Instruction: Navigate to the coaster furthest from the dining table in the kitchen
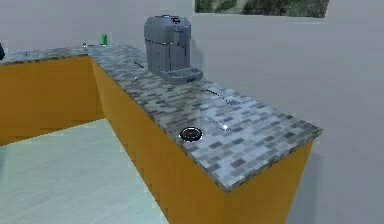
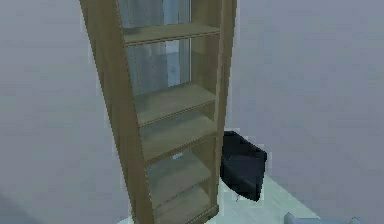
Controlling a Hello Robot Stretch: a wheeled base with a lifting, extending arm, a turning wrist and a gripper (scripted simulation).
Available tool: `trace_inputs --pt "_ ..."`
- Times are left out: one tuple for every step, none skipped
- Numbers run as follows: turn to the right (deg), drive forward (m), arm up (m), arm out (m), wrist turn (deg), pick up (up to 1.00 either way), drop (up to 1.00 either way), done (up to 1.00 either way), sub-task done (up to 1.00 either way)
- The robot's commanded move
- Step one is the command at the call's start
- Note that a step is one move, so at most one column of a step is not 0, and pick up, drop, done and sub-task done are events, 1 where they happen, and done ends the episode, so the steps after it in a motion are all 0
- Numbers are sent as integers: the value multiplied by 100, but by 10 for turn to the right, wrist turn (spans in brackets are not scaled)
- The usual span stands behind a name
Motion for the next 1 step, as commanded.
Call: trace_inputs --pt "0 0 0 0 0 0 0 100 0"
